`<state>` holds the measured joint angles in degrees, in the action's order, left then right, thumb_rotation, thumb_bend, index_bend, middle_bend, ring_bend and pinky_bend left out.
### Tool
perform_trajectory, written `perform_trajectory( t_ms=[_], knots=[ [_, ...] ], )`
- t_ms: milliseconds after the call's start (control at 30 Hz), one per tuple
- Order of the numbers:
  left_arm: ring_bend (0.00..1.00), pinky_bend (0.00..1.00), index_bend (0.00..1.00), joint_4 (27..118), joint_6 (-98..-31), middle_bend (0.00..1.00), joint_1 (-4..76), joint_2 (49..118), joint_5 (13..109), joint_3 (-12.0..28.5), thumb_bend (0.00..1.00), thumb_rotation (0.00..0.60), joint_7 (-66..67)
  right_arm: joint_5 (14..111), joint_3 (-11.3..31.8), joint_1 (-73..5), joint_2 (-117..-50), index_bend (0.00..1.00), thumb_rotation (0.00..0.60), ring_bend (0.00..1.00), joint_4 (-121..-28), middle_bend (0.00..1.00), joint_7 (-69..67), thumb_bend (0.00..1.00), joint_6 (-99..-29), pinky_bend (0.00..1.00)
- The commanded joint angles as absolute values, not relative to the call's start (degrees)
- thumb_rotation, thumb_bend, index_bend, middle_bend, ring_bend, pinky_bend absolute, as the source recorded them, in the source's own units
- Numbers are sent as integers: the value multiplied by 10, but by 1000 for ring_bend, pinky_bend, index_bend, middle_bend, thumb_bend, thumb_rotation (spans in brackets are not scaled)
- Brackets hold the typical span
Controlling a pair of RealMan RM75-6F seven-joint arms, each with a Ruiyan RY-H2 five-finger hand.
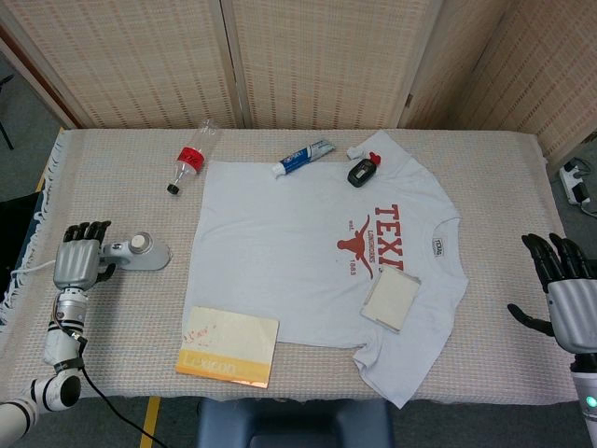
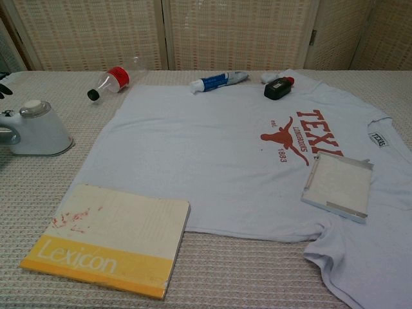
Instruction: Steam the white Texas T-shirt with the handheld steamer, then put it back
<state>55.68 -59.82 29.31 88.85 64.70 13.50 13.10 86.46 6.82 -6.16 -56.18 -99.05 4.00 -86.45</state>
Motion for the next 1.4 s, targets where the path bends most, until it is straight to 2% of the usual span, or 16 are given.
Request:
perform_trajectory(
  t_ms=[33,200,367,500,567,633,767,900,1100,1200,1267,1300,1400],
  knots=[
    [169,172,200,519,-579,223,309,910,636,143,319,600,127,863,68,-61,-561,0,600,1,-991,96,40,86,-865,69],
    [202,187,245,466,-560,269,323,932,628,149,320,600,120,859,67,-60,-562,0,600,2,-994,96,42,86,-863,70],
    [273,222,357,424,-547,377,335,950,628,154,318,600,97,856,66,-61,-564,0,600,3,-995,97,43,86,-858,72],
    [386,333,475,400,-528,509,344,963,628,157,322,600,77,851,65,-64,-568,0,600,4,-993,97,41,86,-851,74],
    [450,423,503,383,-516,573,349,972,632,154,331,600,64,846,63,-66,-572,0,600,5,-990,97,38,86,-841,74],
    [501,470,534,366,-508,621,354,981,636,153,333,600,49,840,60,-70,-576,0,600,6,-987,97,36,85,-828,75],
    [672,573,665,333,-513,783,361,1002,648,155,257,600,1,833,53,-80,-583,0,600,14,-983,100,34,85,-797,77],
    [769,622,769,306,-522,902,365,1013,670,149,242,600,-49,833,44,-99,-584,0,600,28,-982,111,30,86,-752,107],
    [876,663,853,303,-541,996,362,1004,704,140,311,600,-152,849,32,-135,-587,0,600,56,-980,135,11,87,-687,152],
    [913,681,889,316,-568,1000,357,993,721,137,334,600,-192,859,22,-162,-582,0,600,43,-988,136,-25,172,-632,149],
    [918,682,896,329,-594,1000,355,985,732,137,342,600,-209,872,17,-181,-582,0,597,10,-985,136,-51,327,-603,97],
    [918,682,897,339,-604,1000,354,980,736,138,343,600,-214,879,16,-189,-584,0,584,4,-982,136,-59,370,-594,76],
    [919,682,898,383,-639,1000,352,955,750,139,343,600,-218,900,13,-212,-593,0,455,0,-972,127,-80,551,-572,11]
  ],
)
